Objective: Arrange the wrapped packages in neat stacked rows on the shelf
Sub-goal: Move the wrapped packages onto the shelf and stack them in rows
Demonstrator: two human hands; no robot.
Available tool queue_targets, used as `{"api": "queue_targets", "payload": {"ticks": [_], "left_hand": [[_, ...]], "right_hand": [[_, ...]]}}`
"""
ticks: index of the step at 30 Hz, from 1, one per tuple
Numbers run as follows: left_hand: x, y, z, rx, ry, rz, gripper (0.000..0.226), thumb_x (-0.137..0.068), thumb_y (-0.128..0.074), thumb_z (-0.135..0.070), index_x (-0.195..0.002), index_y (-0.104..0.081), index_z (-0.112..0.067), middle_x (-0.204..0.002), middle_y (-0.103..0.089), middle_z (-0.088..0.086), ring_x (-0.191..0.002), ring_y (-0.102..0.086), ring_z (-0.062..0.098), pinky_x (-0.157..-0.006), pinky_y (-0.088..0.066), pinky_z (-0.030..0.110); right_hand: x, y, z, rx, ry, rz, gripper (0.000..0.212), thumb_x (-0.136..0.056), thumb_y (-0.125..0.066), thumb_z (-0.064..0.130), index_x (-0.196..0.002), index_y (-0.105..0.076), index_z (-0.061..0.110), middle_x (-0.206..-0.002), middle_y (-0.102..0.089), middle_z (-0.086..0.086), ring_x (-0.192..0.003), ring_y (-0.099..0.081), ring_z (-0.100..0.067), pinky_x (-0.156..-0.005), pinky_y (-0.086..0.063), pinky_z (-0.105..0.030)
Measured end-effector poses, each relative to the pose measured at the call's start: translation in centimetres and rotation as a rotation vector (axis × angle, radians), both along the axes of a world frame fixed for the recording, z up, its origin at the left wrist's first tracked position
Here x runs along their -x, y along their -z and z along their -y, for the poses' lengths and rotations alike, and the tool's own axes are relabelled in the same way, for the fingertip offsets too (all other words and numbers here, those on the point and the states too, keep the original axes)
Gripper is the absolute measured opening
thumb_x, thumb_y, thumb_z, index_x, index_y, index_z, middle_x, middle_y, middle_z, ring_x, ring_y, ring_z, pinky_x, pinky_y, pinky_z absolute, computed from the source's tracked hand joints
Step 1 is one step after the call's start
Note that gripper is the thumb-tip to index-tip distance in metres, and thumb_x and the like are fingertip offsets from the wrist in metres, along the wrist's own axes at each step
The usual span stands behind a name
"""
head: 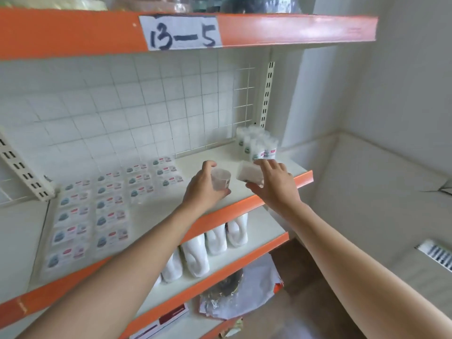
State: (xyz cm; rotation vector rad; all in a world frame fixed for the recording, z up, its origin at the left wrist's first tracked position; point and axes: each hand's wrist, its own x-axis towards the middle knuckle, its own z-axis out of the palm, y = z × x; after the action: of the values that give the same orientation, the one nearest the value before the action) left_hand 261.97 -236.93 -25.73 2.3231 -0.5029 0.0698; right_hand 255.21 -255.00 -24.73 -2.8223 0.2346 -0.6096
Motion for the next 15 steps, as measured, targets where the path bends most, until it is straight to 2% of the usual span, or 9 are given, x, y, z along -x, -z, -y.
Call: {"api": "queue_targets", "payload": {"ticks": [4,9,15], "left_hand": [[-2.0,0.7,3.1,-0.039,0.006,0.013,0.066,-0.071,-0.081,-0.031,-0.125,-0.043,-0.023,-0.118,-0.05,0.008,-0.106,-0.055,0.029,-0.086,-0.046,0.036],[-5.0,1.4,5.8,-0.054,-0.036,0.012,0.066,-0.068,-0.082,-0.031,-0.115,-0.04,-0.013,-0.115,-0.046,0.006,-0.105,-0.052,0.03,-0.079,-0.044,0.037],[-8.9,2.1,8.4,-0.051,-0.061,0.012,0.069,-0.065,-0.085,-0.034,-0.11,-0.038,-0.012,-0.111,-0.046,0.008,-0.103,-0.054,0.032,-0.079,-0.048,0.041]], "right_hand": [[-0.7,0.3,2.9,-0.013,0.027,-0.016,0.061,-0.083,-0.068,0.045,-0.134,-0.047,0.018,-0.126,-0.054,-0.008,-0.113,-0.049,-0.032,-0.087,-0.046,-0.045],[-2.8,0.1,5.2,-0.026,0.054,-0.035,0.06,-0.084,-0.066,0.045,-0.134,-0.045,0.02,-0.129,-0.052,-0.005,-0.116,-0.047,-0.029,-0.087,-0.044,-0.042],[-5.9,0.3,7.3,0.0,0.067,-0.057,0.057,-0.086,-0.064,0.047,-0.133,-0.045,0.022,-0.13,-0.051,-0.003,-0.116,-0.047,-0.027,-0.086,-0.04,-0.039]]}}
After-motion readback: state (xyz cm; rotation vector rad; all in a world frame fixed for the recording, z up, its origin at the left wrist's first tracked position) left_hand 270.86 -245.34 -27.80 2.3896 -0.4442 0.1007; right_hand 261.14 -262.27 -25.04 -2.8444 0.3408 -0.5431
